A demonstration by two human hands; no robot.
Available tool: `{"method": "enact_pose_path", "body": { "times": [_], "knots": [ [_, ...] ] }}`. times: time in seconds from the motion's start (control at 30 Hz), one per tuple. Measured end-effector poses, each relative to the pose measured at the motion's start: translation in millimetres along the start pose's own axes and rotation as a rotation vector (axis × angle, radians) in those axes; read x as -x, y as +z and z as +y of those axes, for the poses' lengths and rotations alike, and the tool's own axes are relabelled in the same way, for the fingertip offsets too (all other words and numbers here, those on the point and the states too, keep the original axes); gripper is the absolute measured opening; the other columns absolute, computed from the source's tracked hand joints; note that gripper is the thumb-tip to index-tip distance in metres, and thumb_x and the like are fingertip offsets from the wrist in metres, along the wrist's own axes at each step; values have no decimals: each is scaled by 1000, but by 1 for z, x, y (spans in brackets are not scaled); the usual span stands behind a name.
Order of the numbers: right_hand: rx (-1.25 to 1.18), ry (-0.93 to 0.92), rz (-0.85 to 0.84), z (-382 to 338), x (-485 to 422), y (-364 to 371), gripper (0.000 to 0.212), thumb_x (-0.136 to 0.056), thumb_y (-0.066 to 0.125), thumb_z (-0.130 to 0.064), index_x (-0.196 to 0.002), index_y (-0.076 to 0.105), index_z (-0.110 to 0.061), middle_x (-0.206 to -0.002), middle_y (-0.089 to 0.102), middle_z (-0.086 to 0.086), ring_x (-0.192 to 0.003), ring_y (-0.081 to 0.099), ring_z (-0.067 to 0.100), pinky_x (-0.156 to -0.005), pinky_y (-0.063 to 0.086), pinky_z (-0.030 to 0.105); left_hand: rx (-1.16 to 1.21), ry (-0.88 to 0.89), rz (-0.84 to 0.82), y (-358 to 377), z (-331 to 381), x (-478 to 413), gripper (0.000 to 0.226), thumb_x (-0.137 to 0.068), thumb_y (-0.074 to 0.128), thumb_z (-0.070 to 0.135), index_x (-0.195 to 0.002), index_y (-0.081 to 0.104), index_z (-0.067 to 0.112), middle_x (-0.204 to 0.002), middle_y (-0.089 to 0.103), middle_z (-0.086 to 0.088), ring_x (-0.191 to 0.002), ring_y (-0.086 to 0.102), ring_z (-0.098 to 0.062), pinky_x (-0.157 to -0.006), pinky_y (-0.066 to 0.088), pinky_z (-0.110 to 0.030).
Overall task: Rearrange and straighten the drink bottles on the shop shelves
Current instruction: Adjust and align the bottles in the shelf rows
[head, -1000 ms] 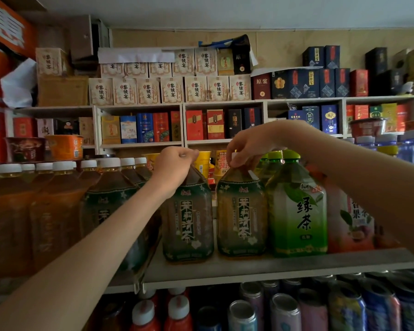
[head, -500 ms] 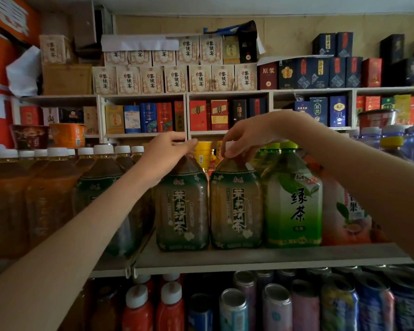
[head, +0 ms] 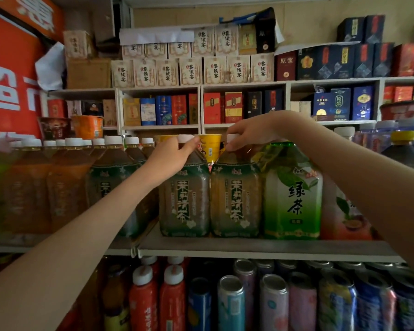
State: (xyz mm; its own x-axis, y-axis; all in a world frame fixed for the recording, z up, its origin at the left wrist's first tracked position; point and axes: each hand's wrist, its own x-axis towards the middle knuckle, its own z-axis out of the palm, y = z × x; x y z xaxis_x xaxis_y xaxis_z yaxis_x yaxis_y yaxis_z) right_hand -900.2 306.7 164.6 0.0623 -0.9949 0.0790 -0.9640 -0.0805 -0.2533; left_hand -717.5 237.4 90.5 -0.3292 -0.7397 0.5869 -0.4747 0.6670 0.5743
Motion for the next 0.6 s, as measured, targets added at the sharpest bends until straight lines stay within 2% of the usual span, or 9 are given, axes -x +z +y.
{"method": "enact_pose_path", "body": {
  "times": [0.07,0.13,0.2,0.27,0.33,0.47,0.53,0.6],
  "knots": [
    [38,15,-32,-3,1,-1,26,-94,51,-37,-114,51,-21,-100,60,-1,-85,60,12,-62,45,21,29,-36,-64,-6,3,3,45,-93,38,56,-106,57,18,-94,63,7,-86,57,-6,-74,44,-24],
    [151,21,-62,-5,-1,-2,40,-92,48,-48,-122,50,-22,-109,58,-2,-92,56,12,-75,46,26,-35,-64,-142,-14,6,4,44,-93,33,59,-109,52,22,-96,56,11,-88,52,-5,-78,39,-26],
    [300,-29,16,-8,-8,-5,55,-90,40,-59,-131,47,-21,-124,54,-2,-109,52,17,-97,42,38,-175,-22,-181,-31,9,-1,50,-94,29,57,-119,51,20,-107,54,7,-96,47,-9,-82,35,-27],
    [343,-90,149,-17,-21,-9,53,-94,37,-55,-135,46,-23,-129,51,-2,-120,48,19,-105,37,42,-284,51,-176,-56,12,-13,45,-97,34,47,-129,51,20,-122,55,4,-104,48,-10,-86,38,-27],
    [352,-131,201,-28,-36,-11,44,-97,39,-44,-136,45,-24,-133,51,-3,-121,48,19,-104,38,39,-442,115,-226,-79,18,-26,39,-98,41,37,-132,50,21,-131,53,5,-112,50,-11,-94,39,-26],
    [258,-104,37,-51,-79,-7,43,-99,43,-27,-142,37,-23,-137,49,2,-117,52,19,-93,47,29,-757,173,-428,-102,23,-55,39,-97,48,29,-135,49,21,-133,53,5,-115,51,-11,-101,41,-30],
    [211,-56,-15,-60,-102,-4,42,-100,42,-21,-142,37,-19,-137,49,4,-113,54,20,-81,50,23,-819,187,-508,-104,23,-66,41,-97,48,24,-137,46,19,-131,54,4,-102,55,-9,-87,47,-25],
    [236,-13,-37,-66,-123,-2,36,-99,45,-22,-134,47,-16,-127,55,3,-100,59,16,-70,50,20,-833,194,-547,-106,19,-74,42,-97,49,21,-139,44,18,-130,54,4,-87,52,-5,-68,42,-13]
  ]
}}
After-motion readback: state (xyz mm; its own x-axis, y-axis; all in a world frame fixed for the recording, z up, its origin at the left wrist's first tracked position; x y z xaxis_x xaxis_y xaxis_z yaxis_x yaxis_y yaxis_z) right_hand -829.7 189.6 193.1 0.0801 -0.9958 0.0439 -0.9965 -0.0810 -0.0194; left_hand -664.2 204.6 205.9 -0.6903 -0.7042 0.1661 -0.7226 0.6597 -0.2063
